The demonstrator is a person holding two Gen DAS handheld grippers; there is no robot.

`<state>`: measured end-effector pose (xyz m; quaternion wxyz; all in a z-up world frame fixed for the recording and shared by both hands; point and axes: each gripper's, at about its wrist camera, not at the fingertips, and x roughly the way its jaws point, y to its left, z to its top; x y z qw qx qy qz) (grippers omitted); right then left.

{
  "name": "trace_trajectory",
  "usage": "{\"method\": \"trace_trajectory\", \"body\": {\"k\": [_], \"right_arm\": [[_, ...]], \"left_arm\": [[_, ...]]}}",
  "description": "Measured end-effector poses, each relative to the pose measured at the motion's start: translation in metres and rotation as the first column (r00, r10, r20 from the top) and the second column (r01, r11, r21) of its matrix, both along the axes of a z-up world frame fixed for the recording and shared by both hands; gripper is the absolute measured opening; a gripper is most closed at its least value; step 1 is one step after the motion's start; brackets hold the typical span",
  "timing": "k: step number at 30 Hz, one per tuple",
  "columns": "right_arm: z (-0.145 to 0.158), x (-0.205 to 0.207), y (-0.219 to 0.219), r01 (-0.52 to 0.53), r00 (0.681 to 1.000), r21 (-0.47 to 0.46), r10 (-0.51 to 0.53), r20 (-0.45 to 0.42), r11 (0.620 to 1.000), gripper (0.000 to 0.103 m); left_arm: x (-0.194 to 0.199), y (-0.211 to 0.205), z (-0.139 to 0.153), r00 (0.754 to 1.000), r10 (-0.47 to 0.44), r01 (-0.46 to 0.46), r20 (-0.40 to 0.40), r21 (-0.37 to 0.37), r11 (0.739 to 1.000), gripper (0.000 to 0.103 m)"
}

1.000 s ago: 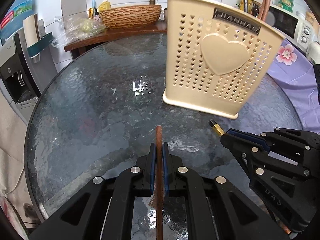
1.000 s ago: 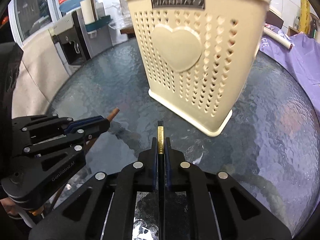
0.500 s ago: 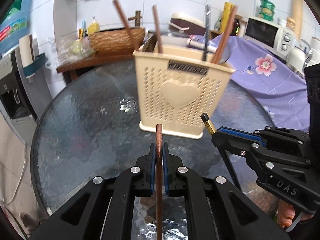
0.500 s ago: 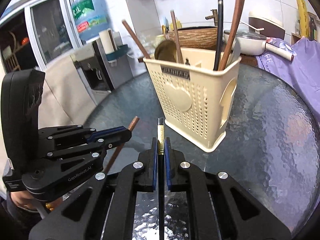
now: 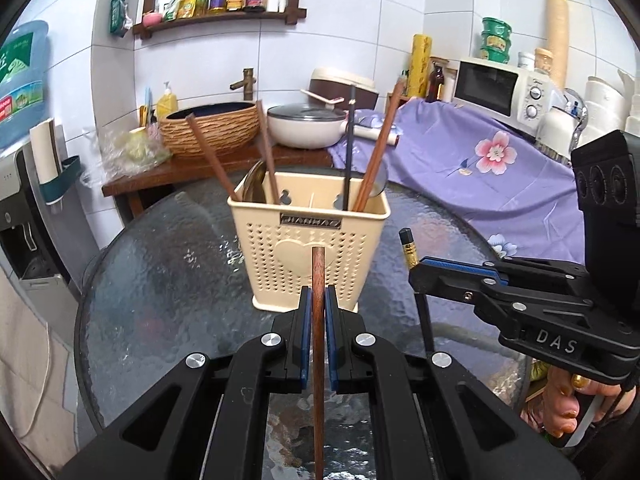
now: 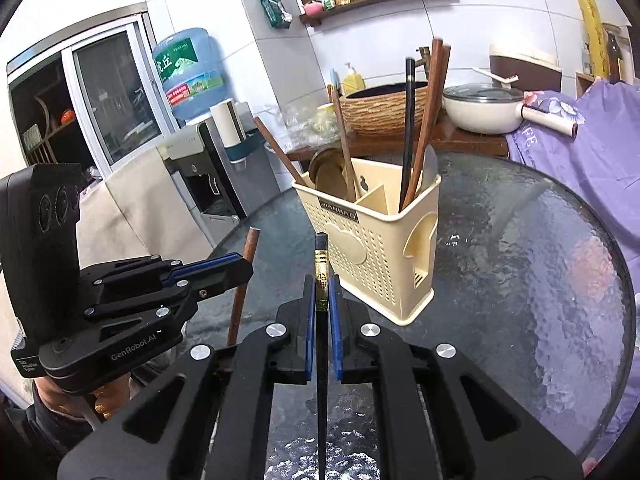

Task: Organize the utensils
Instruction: 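Lift both chopsticks and carry them over the beige holder, then lower both chopsticks into the beige holder and open both tools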

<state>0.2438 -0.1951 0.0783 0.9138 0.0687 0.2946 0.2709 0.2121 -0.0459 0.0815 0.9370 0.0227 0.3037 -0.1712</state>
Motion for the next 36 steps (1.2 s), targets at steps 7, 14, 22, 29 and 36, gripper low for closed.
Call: {"method": "trace_trajectory", "body": {"k": [7, 14, 22, 29, 36], "right_arm": [[0.017, -0.008, -0.008, -0.017, 0.999, 0.026, 0.016, 0.035, 1.0, 0.008], [0.037, -0.013, -0.009, -0.022, 0.997, 0.026, 0.02, 0.077, 0.999, 0.008], [0.075, -0.009, -0.004, -0.015, 0.989, -0.007, 0.016, 0.147, 1.0, 0.008], [0.117, 0.007, -0.004, 0.016, 0.983, -0.049, -0.006, 0.182, 0.999, 0.007], [0.164, 0.02, -0.008, 0.033, 0.974, -0.047, -0.021, 0.224, 0.998, 0.008]], "left_arm": [[-0.008, -0.003, 0.018, 0.999, -0.011, 0.012, 0.036, -0.013, 1.0, 0.006], [-0.009, -0.003, 0.038, 0.997, -0.016, 0.018, 0.079, -0.022, 1.0, 0.006], [-0.005, -0.004, 0.078, 0.986, -0.009, 0.01, 0.167, -0.008, 1.0, 0.006], [0.008, -0.008, 0.115, 0.976, -0.009, 0.007, 0.218, 0.006, 1.0, 0.006], [0.024, -0.008, 0.157, 0.965, 0.004, -0.001, 0.263, -0.009, 1.0, 0.006]]}}
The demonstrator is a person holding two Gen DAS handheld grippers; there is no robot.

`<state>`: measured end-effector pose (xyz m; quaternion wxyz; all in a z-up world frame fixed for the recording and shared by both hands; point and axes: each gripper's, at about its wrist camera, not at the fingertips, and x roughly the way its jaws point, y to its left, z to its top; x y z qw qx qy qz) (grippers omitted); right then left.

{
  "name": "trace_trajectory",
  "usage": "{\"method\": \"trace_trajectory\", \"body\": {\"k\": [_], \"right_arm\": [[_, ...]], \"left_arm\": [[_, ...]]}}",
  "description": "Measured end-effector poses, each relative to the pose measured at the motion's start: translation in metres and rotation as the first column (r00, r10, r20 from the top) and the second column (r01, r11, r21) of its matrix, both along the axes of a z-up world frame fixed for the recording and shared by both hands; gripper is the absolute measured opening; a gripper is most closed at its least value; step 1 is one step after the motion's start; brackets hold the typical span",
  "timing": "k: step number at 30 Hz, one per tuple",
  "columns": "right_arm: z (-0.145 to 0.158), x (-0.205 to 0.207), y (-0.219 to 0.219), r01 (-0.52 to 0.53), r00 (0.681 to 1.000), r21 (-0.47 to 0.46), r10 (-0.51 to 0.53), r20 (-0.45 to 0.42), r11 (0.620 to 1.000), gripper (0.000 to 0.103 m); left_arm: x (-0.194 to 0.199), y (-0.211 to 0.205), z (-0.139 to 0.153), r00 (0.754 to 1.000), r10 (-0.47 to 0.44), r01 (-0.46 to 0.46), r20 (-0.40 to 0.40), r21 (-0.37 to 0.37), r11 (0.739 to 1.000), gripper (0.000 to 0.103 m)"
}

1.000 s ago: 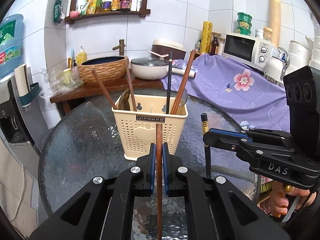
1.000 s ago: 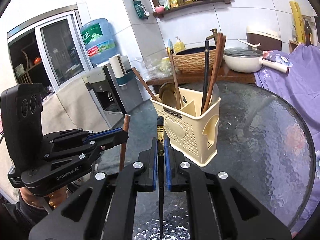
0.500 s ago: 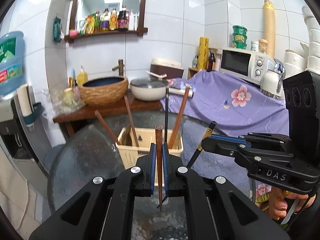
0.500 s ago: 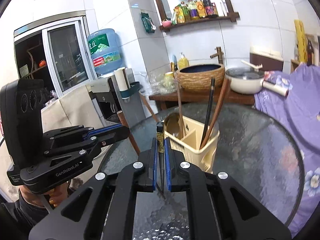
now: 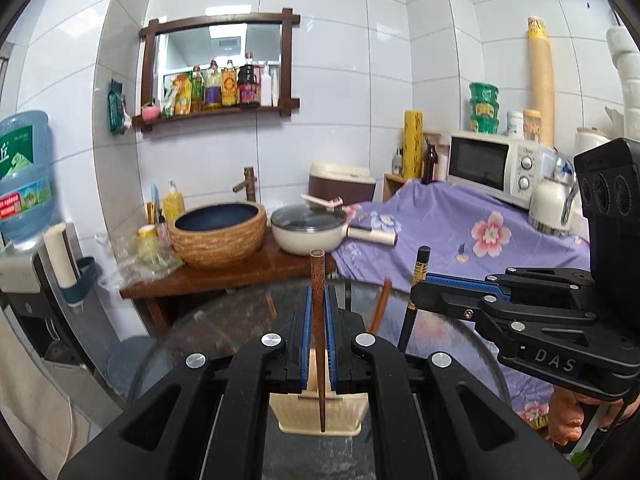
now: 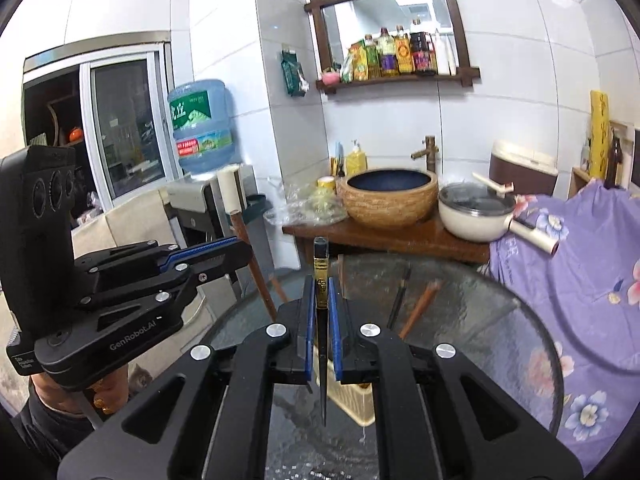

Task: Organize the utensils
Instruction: 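Lower both chopsticks into the beige holder and open both tools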

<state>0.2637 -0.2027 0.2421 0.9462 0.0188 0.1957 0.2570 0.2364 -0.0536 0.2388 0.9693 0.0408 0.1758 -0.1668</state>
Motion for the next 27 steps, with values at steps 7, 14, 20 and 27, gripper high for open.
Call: {"method": "trace_trajectory", "body": {"k": [7, 14, 20, 27], "right_arm": [[0.039, 0.017, 0.007, 0.042, 0.997, -0.027, -0.04, 0.07, 0.999, 0.007], [0.019, 0.04, 0.011, 0.089, 0.994, -0.037, -0.086, 0.074, 0.995, 0.008], [-0.018, 0.054, 0.016, 0.092, 0.995, -0.043, -0.09, 0.046, 0.995, 0.008], [-0.057, 0.064, 0.022, 0.105, 0.994, -0.068, -0.105, 0.01, 0.992, 0.008]], "left_arm": [[0.022, -0.004, 0.034, 0.997, 0.053, -0.052, 0.054, -0.014, 0.999, 0.006], [0.058, -0.002, 0.016, 0.994, 0.109, -0.108, 0.016, -0.046, 0.993, 0.006], [0.076, 0.0, -0.018, 0.992, 0.121, -0.124, -0.039, -0.07, 0.99, 0.006], [0.083, -0.004, -0.065, 0.988, 0.118, -0.123, -0.103, -0.044, 0.991, 0.006]]}}
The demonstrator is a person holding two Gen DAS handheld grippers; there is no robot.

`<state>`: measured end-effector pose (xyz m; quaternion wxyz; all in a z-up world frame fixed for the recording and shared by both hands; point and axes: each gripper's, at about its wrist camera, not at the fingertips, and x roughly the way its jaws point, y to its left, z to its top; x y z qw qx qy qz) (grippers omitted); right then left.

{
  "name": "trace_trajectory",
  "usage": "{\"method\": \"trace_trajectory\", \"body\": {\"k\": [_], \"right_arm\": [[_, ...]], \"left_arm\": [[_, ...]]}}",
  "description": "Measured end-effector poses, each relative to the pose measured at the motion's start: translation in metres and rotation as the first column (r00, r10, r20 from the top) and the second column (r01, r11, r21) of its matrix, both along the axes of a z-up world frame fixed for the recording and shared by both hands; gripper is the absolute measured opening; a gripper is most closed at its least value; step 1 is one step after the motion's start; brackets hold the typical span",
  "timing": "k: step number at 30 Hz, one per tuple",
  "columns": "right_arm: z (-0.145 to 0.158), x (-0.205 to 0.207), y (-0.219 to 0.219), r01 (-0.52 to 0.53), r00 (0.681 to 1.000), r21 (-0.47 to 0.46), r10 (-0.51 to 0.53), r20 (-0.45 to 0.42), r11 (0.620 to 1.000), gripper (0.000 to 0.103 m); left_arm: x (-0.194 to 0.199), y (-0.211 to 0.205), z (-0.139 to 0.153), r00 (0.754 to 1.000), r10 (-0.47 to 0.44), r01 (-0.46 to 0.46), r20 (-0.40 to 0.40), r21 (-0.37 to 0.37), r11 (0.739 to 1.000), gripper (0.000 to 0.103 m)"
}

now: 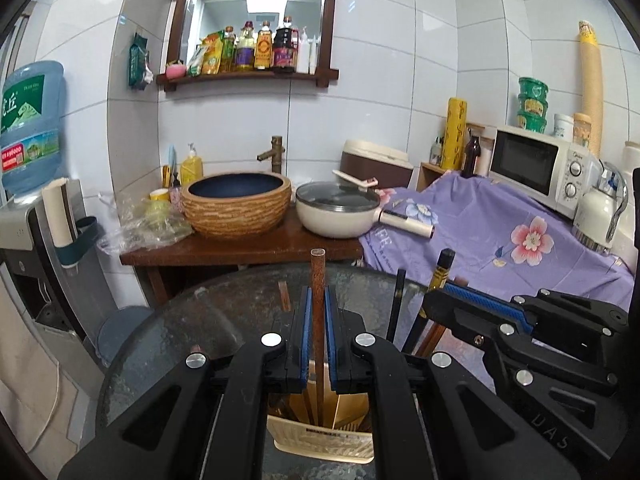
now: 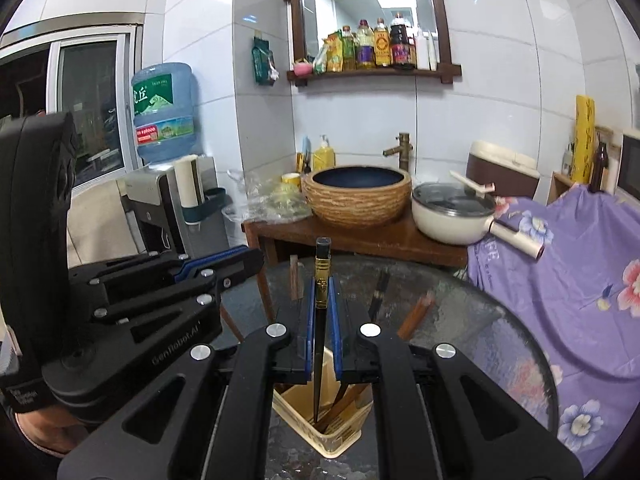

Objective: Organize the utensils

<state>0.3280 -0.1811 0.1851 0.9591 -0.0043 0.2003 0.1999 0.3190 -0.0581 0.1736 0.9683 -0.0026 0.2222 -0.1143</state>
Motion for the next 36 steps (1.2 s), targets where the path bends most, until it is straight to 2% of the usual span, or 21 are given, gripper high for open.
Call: {"method": "trace_trajectory", "body": {"k": [8, 14, 15, 16, 17, 18, 19, 20, 21, 23, 25, 26, 29, 30, 33, 36], "right_arm": [[-0.032, 0.006, 0.0, 0.011, 0.999, -0.009, -0.011, -0.042, 1.0, 0.008], [-0.036, 0.001, -0.001, 0.021, 0.999, -0.022, -0.022, -0.023, 1.0, 0.008], [-0.036, 0.001, -0.002, 0.022, 1.0, -0.02, -0.022, -0.02, 1.0, 0.008], [-0.036, -0.001, -0.004, 0.024, 1.0, -0.013, -0.024, -0.013, 1.0, 0.009], [-0.036, -0.003, -0.006, 0.029, 1.0, -0.008, -0.029, -0.003, 1.0, 0.016], [-0.036, -0.005, -0.008, 0.034, 0.999, -0.006, -0.034, 0.004, 0.999, 0.034], [-0.036, -0.008, -0.011, 0.041, 0.999, 0.0, -0.041, 0.013, 0.999, 0.044], [-0.035, -0.011, -0.015, 0.052, 0.998, 0.009, -0.052, 0.025, 0.999, 0.055], [-0.034, -0.015, -0.018, 0.06, 0.997, 0.021, -0.061, 0.039, 0.998, 0.056], [-0.033, -0.026, -0.025, 0.058, 0.996, 0.036, -0.061, 0.064, 0.998, 0.056], [-0.033, -0.038, -0.03, 0.06, 0.995, 0.051, -0.064, 0.082, 0.997, 0.064], [-0.033, -0.044, -0.033, 0.062, 0.993, 0.056, -0.068, 0.094, 0.996, 0.071], [-0.036, -0.069, -0.037, 0.092, 0.984, 0.037, -0.096, 0.153, 0.995, 0.083], [-0.039, -0.078, -0.038, 0.107, 0.979, 0.024, -0.11, 0.171, 0.994, 0.088], [-0.051, -0.1, -0.041, 0.113, 0.976, 0.002, -0.111, 0.185, 0.994, 0.096], [-0.074, -0.123, -0.04, 0.102, 0.98, -0.028, -0.096, 0.177, 0.994, 0.097]], "left_arm": [[0.009, 0.005, -0.035, 0.998, 0.0, 0.0, -0.068, 0.003, 1.0, 0.006], [0.008, 0.006, -0.046, 0.997, 0.0, 0.0, -0.077, 0.001, 1.0, 0.007], [0.006, 0.006, -0.047, 0.997, 0.0, 0.0, -0.074, 0.001, 1.0, 0.009], [0.005, 0.007, -0.046, 0.998, 0.002, -0.002, -0.069, 0.001, 1.0, 0.018], [0.002, 0.007, -0.045, 0.998, 0.006, -0.006, -0.058, 0.002, 1.0, 0.034], [-0.003, 0.009, -0.044, 0.999, 0.012, -0.012, -0.037, 0.0, 1.0, 0.041], [-0.007, 0.01, -0.043, 1.0, 0.014, -0.014, -0.025, -0.005, 1.0, 0.049], [-0.013, 0.012, -0.042, 1.0, 0.019, -0.02, -0.009, -0.01, 1.0, 0.052], [-0.017, 0.013, -0.041, 1.0, 0.017, -0.017, -0.001, -0.012, 1.0, 0.056], [-0.031, 0.019, -0.04, 1.0, 0.011, -0.01, 0.023, -0.031, 0.999, 0.07], [-0.044, 0.026, -0.041, 0.999, 0.017, -0.014, 0.045, -0.053, 0.998, 0.081], [-0.05, 0.029, -0.042, 0.998, 0.024, -0.021, 0.053, -0.061, 0.998, 0.085], [-0.07, 0.045, -0.05, 0.996, 0.058, -0.053, 0.07, -0.075, 0.996, 0.094], [-0.074, 0.049, -0.052, 0.995, 0.066, -0.061, 0.07, -0.075, 0.995, 0.096], [-0.098, 0.064, -0.068, 0.991, 0.111, -0.106, 0.072, -0.068, 0.992, 0.096], [-0.12, 0.068, -0.088, 0.99, 0.129, -0.127, 0.059, -0.033, 0.991, 0.096]]}}
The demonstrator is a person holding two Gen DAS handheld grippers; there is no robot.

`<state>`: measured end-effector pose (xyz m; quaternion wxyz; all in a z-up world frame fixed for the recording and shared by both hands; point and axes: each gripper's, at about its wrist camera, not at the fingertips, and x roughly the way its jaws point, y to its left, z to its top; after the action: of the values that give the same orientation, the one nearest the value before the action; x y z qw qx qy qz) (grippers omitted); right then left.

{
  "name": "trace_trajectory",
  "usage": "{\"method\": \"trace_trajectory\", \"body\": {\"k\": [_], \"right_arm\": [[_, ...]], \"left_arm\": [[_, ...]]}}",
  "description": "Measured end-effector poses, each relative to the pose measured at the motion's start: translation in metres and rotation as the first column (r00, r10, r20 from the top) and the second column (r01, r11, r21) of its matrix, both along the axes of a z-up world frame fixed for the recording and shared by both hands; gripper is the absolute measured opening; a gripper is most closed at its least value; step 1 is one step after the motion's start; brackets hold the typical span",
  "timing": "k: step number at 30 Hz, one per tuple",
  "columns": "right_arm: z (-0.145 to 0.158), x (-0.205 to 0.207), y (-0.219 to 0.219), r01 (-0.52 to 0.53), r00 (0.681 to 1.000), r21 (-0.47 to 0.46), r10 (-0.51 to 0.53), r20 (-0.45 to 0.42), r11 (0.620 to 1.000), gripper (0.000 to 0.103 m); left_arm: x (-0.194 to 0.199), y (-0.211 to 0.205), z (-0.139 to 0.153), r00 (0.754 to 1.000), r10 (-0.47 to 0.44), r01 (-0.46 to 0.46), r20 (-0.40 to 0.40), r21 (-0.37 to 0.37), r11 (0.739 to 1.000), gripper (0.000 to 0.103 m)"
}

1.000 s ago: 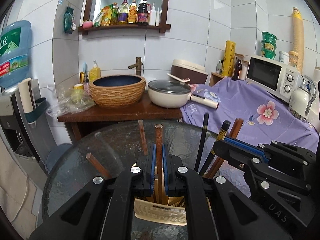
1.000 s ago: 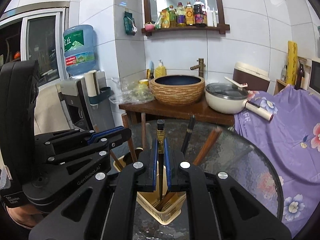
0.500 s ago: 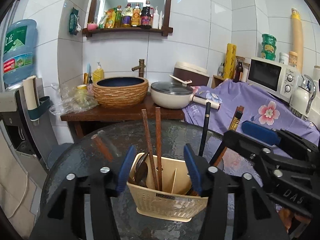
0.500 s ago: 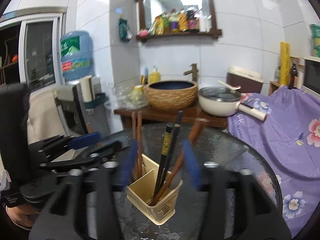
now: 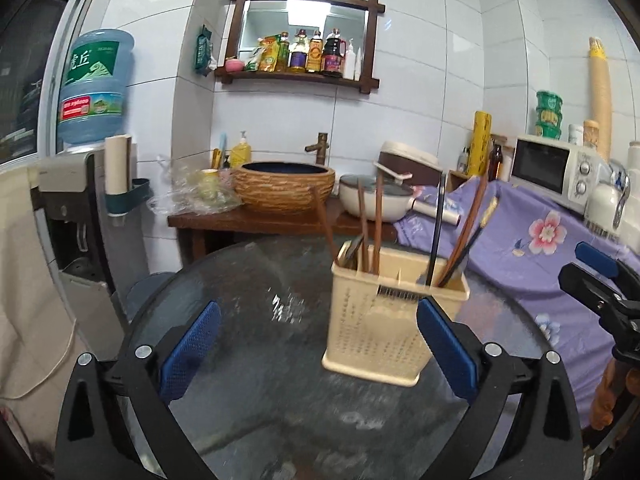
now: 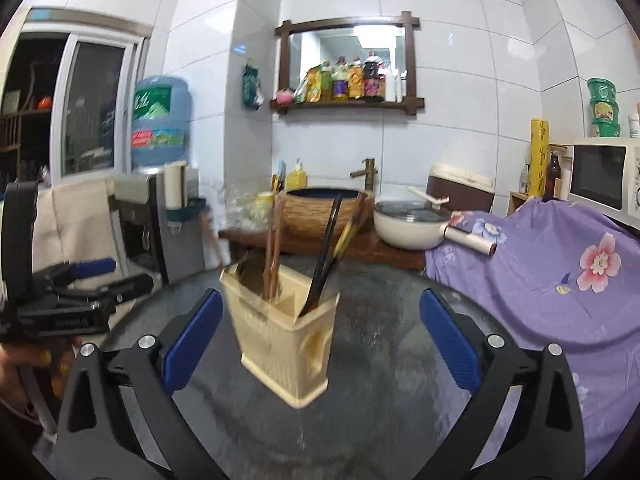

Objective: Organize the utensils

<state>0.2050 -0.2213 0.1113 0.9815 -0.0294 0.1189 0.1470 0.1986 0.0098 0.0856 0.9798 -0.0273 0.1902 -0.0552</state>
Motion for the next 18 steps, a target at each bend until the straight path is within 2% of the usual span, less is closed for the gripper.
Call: {"method": "trace_trajectory", "body": {"k": [4, 9, 12, 18], "right_arm": [[-0.038, -0.031, 0.006, -0.009, 0.999, -0.014, 0.008, -0.033, 1.0, 0.097], [-0.079, -0.07, 0.009, -0.025, 0.996, 0.039, 0.029, -0.09, 0.999, 0.097], [-0.094, -0.092, 0.007, -0.027, 0.994, 0.083, 0.036, -0.105, 0.996, 0.097], [-0.108, -0.136, 0.006, 0.0, 0.997, 0.094, 0.007, -0.077, 0.996, 0.097]], "left_arm": [[-0.029, -0.004, -0.032, 0.999, 0.003, -0.001, -0.042, 0.047, 0.999, 0.097], [-0.07, -0.013, -0.066, 0.997, -0.019, 0.024, -0.081, 0.066, 0.998, 0.096], [-0.093, -0.012, -0.078, 0.997, 0.003, 0.001, -0.075, 0.056, 0.998, 0.096], [-0.129, -0.014, -0.091, 0.996, 0.008, -0.004, -0.094, 0.043, 0.999, 0.097]]}}
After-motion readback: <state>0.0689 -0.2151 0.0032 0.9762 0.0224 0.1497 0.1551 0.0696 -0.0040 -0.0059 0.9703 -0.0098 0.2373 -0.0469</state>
